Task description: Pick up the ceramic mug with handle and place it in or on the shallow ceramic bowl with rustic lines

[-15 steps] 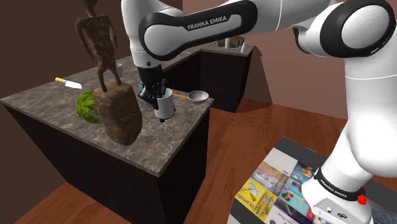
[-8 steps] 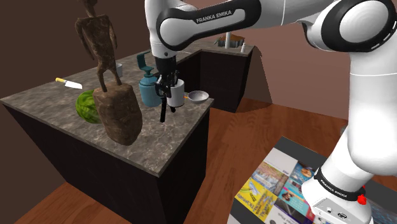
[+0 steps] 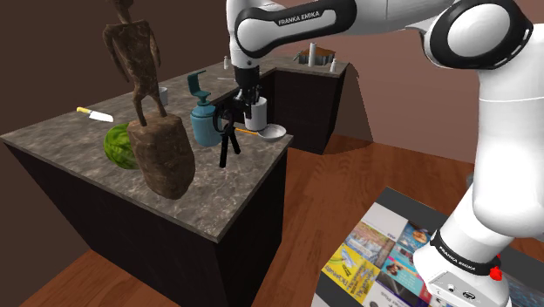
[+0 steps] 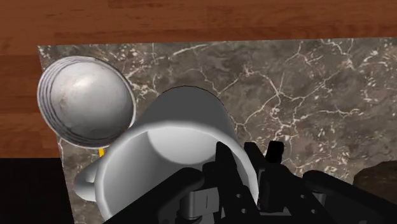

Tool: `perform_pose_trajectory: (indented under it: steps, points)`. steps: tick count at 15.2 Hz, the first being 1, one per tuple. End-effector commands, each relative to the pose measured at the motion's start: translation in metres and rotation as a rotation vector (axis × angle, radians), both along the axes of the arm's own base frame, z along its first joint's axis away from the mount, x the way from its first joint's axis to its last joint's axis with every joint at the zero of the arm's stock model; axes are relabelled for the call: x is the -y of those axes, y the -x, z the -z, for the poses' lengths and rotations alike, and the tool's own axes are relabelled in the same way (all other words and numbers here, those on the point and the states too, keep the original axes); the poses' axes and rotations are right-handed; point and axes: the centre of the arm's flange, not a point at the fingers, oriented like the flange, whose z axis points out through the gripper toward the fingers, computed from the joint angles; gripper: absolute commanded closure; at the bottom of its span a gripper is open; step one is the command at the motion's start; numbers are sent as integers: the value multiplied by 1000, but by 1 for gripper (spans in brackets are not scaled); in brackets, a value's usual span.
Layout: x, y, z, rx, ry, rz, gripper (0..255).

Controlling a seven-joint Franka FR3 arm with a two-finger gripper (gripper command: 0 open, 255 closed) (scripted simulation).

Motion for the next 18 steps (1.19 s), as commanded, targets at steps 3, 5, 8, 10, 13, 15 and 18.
perform_pose_trajectory:
  steps: [3,5,8,10,13,15,18]
  points:
    - [51,-16,-2,0,0,-1,255]
    - [75,-25,-4,0,0,-1,255]
    - [113,-38,-6,0,0,-1,255]
    - [138,-47,-7,0,0,-1,255]
    - [150,-51,-2,0,0,-1,255]
    - [150,-51,8,0,0,-1,255]
    - [150,-51,24,0,0,-1,255]
